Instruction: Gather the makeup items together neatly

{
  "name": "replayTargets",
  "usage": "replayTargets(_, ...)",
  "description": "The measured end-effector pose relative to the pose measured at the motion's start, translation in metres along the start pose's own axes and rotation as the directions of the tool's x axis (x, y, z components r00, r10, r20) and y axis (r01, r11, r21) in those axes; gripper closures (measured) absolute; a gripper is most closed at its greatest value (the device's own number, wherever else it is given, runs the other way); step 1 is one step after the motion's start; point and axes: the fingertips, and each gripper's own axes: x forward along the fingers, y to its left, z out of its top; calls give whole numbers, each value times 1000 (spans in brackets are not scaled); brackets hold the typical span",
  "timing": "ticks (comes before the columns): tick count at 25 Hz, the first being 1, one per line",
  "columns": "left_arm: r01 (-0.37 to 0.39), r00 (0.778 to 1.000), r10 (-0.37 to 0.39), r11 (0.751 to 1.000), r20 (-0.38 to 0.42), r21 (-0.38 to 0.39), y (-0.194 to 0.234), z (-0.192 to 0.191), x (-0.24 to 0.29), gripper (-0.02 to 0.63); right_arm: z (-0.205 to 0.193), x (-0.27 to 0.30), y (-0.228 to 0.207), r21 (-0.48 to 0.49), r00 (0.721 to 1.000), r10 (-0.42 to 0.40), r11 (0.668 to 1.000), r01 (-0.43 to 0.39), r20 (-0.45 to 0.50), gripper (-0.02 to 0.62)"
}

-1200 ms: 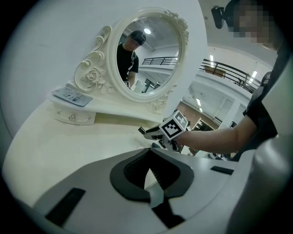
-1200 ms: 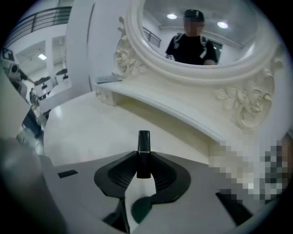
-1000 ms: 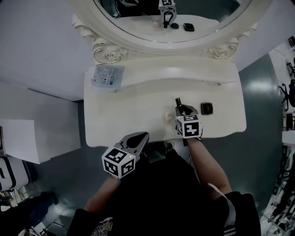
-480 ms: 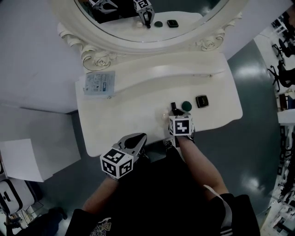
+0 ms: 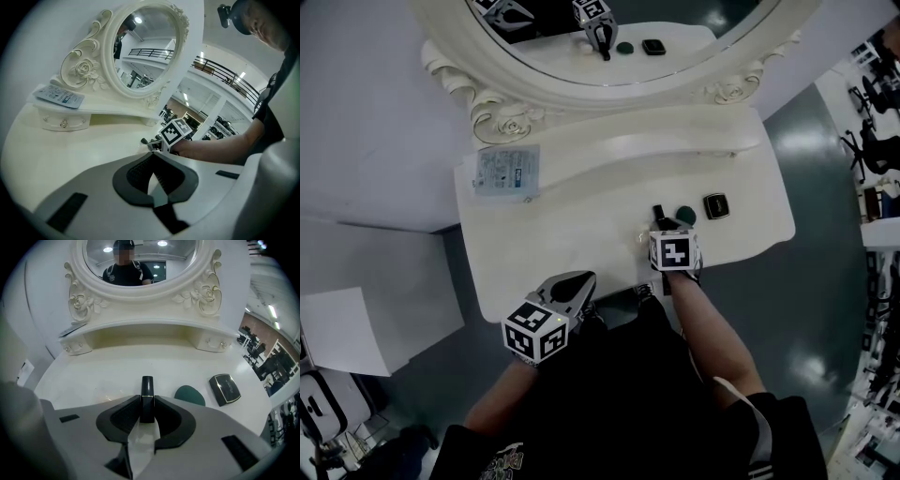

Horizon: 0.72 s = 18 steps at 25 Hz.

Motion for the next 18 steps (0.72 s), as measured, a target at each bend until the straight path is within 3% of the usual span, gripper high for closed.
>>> replayTargets(7,7,1000,-7,1000,-9,4,0,-3,-3,598,8,-7,3,-8,998,26,1000,-26,57,450)
replayTargets(12,18,1000,-18,1000,-4,17,-5,-2,-3,598,19,-46,2,-4,982,18,1000,-18,188,430)
replayTargets(15,25,1000,-25,999,-4,23,-9,-3,-3,598,10,-68,19,14,969,91,995,-97,230,430)
replayTargets(18,30,1000,-30,999,-3,24,-13,-5,-5,598,-8,-66,46,12,965,181,982,-187,191,389)
